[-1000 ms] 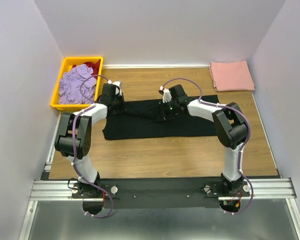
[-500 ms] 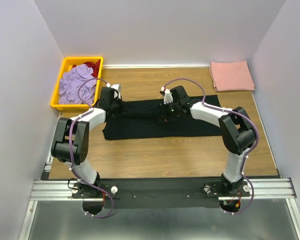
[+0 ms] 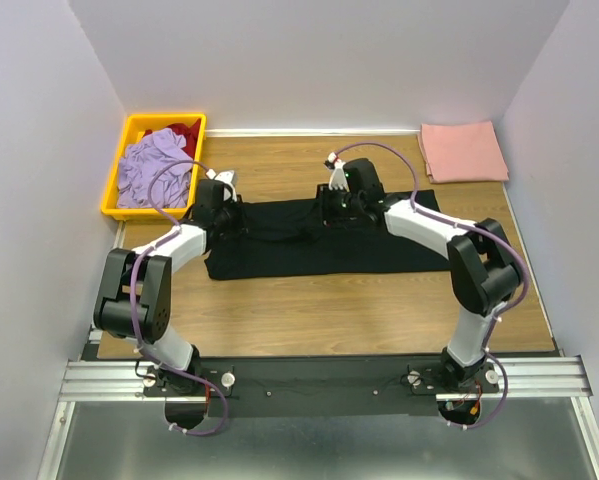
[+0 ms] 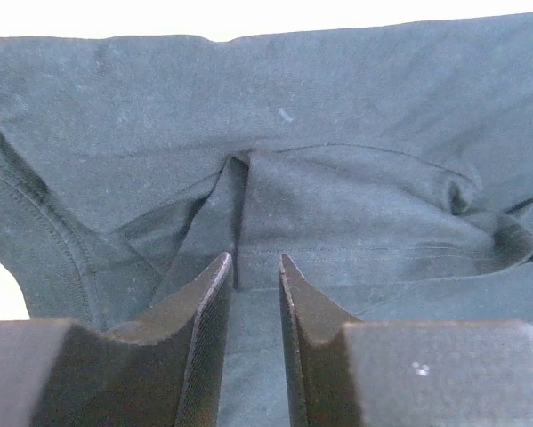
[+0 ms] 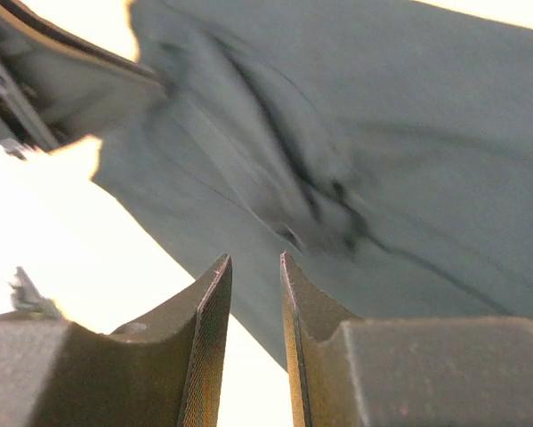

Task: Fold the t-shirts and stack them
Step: Fold the tshirt

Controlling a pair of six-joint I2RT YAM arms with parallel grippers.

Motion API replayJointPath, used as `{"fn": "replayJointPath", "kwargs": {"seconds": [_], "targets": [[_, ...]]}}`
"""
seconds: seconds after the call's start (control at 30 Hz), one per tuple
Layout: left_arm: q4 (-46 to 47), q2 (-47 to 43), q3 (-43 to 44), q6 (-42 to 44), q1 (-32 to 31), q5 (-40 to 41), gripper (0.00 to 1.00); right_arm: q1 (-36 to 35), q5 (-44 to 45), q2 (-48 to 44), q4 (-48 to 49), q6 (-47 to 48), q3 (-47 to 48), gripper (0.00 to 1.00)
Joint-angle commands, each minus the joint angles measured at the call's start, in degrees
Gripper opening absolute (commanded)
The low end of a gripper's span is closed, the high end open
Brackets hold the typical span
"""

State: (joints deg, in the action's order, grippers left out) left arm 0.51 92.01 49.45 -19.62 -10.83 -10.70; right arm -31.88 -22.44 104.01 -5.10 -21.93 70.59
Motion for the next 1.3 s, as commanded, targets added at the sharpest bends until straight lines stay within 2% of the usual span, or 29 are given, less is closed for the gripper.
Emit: {"fn": "replayJointPath", "kwargs": {"seconds": [0.0,0.2,0.27,0.4,0.6,0.83,1.07,1.27], "targets": [[1.77,-4.46,-0.76,-0.86,0.11,1.12,0.35,-0.38,-8.75,4.0,7.99,-7.5,3.68,0.36],[2.91,-5.09,0.03,-3.23,-1.12,-0.46,0.29,-0.38,-16.4,10.32,19.42,-17.96,5.7,0.36],[3.09,-2.72,1.0,-3.85,-2.0,-1.43,0.25,-0.38,-18.6,12.09,24.42,-21.56,5.09,0.36],[4.23,2.38,1.88,-6.57,-2.53,-3.45,0.2,-0.38,-20.28,16.4,28.12,-24.99,3.69,0.36],[4.14,9.15,2.93,-9.65,-2.53,-2.75,0.14,-0.2,-18.34,19.22,28.83,-24.04,-2.28,0.36],[3.27,10.82,2.76,-10.88,-2.0,-2.04,0.13,0.94,-18.87,20.97,30.41,-22.19,-7.92,0.35],[2.04,8.63,3.1,-10.71,-1.65,-1.96,0.13,1.29,-22.03,19.22,30.24,-20.17,-8.98,0.35],[-0.25,0.47,4.07,-9.83,-1.65,0.24,0.22,1.29,-22.65,13.78,20.49,-12.52,-4.15,0.36]]}}
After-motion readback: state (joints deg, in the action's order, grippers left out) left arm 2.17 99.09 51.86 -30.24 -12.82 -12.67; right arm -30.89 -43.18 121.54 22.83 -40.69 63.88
